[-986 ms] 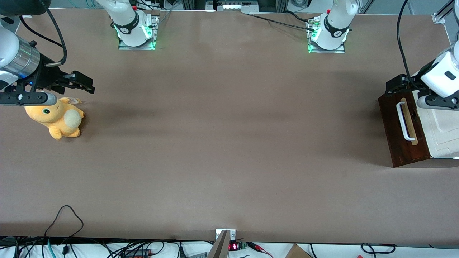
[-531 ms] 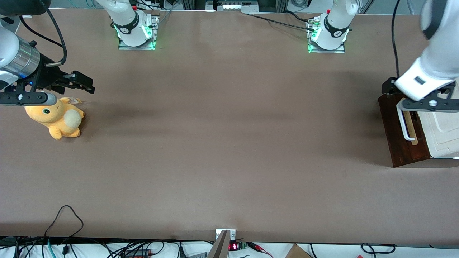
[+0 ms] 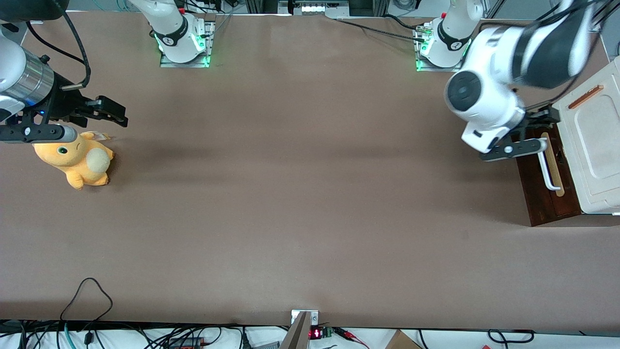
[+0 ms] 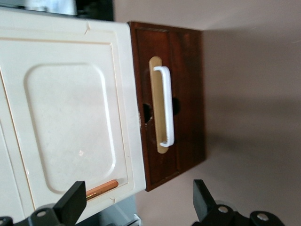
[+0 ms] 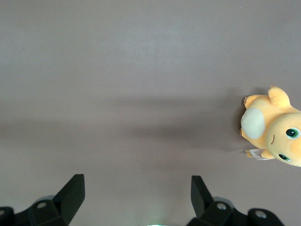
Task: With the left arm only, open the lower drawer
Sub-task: 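Lower the open left gripper around the white bar handle, then close the left gripper on the white bar handle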
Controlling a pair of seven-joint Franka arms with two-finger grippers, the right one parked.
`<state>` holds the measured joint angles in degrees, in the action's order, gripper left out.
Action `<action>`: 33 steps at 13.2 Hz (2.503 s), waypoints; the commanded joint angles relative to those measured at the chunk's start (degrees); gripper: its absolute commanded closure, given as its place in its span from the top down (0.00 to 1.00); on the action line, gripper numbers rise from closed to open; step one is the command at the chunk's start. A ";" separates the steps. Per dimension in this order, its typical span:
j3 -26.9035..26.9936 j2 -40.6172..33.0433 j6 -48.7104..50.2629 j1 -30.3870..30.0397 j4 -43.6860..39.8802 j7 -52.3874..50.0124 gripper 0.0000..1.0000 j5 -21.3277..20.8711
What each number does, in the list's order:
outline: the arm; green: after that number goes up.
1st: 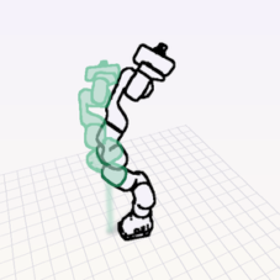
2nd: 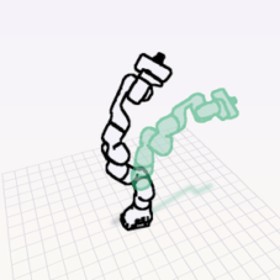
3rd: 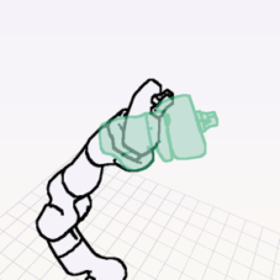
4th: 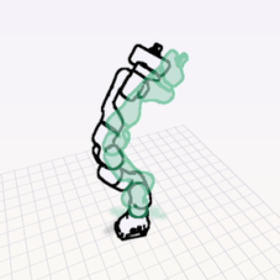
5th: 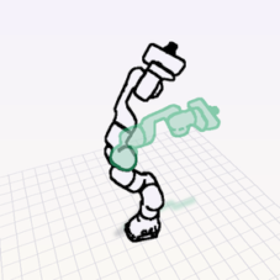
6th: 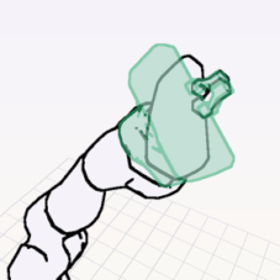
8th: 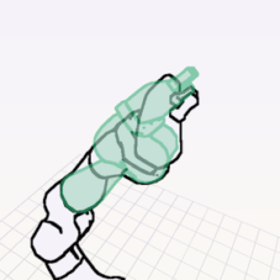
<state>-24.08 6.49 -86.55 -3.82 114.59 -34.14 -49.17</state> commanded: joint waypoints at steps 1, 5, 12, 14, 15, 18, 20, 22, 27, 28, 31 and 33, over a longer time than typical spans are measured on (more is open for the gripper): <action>-0.26 1.85 -1.42 0.31 7.64 -9.06 1.00 -10.11; 1.57 7.55 -2.57 0.39 12.50 -13.40 1.00 -21.04; 9.75 16.71 -5.02 0.48 12.50 -16.22 1.00 -32.47; 11.59 16.71 -7.22 0.48 12.59 -16.47 1.00 -34.22; 13.43 16.71 -10.88 0.48 13.20 -17.61 1.00 -35.63; 15.47 16.97 -12.94 1.09 13.38 -18.06 0.99 -37.93; 15.47 17.06 -12.68 1.19 13.56 -18.15 0.93 -38.01; 15.47 17.06 -11.02 2.06 14.52 -19.63 0.81 -38.02; 15.47 17.50 -7.50 3.30 17.77 -26.04 0.73 -40.72; 15.47 17.50 -7.40 3.30 18.39 -27.28 0.72 -41.87; 15.56 17.85 -7.40 3.30 18.74 -28.60 0.63 -42.32; 15.56 18.11 -7.32 3.30 19.45 -30.27 0.51 -42.41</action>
<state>-8.92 24.08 -94.88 -1.01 133.43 -62.20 -89.95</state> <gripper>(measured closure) 0.370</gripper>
